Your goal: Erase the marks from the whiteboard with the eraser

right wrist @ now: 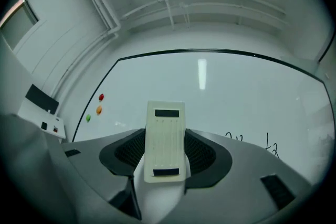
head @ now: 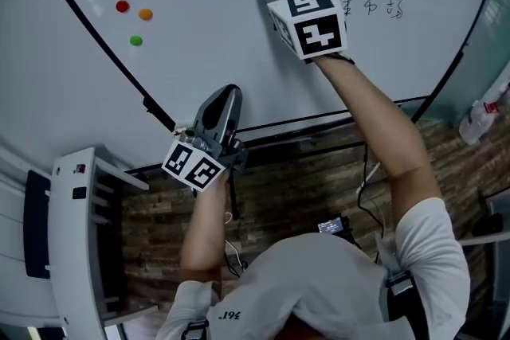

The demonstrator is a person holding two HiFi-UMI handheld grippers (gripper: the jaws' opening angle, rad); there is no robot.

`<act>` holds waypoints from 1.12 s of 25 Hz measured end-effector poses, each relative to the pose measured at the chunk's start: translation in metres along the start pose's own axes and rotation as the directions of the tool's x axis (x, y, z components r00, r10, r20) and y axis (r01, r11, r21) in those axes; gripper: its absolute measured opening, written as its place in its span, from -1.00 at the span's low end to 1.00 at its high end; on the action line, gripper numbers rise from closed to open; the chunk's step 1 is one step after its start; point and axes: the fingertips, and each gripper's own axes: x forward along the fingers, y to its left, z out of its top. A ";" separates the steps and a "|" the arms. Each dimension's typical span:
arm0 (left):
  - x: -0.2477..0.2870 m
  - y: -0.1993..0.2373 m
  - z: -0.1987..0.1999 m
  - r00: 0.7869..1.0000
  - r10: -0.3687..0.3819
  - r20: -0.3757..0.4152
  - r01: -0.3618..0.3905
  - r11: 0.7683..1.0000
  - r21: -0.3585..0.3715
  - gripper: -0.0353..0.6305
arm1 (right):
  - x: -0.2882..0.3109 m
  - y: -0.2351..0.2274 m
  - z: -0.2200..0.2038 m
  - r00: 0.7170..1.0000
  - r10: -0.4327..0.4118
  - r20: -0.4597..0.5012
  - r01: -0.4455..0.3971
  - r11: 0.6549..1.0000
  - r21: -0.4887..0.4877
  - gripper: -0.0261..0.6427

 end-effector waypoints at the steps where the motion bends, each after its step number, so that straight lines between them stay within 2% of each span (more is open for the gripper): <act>1: -0.002 0.001 0.000 1.000 0.000 -0.001 0.000 1.000 -0.003 -0.87 | 0.004 0.000 0.004 1.000 -0.021 -0.002 0.021 1.000 -0.010 -0.18; 6: -0.009 0.002 -0.002 1.000 -0.008 -0.007 0.008 1.000 -0.020 -0.87 | 0.019 0.002 0.008 0.992 -0.124 -0.019 0.120 0.982 -0.144 -0.18; 12: -0.013 0.000 -0.009 1.000 -0.008 -0.007 0.008 1.000 -0.030 -0.87 | 0.024 0.005 0.007 0.984 -0.176 0.009 0.174 0.962 -0.213 -0.18; 17: -0.005 -0.005 -0.010 1.000 0.007 0.007 -0.007 1.000 -0.027 -0.87 | 0.025 0.001 0.005 0.970 -0.243 -0.009 0.233 0.942 -0.241 -0.17; 22: 0.006 -0.016 -0.018 1.000 0.011 0.008 -0.011 1.000 -0.022 -0.87 | 0.024 -0.005 0.003 0.966 -0.257 -0.014 0.244 0.934 -0.261 -0.17; 28: 0.023 -0.022 -0.026 1.000 0.014 0.005 -0.014 1.000 -0.028 -0.87 | 0.010 -0.044 -0.003 0.959 -0.282 -0.017 0.271 0.936 -0.226 -0.17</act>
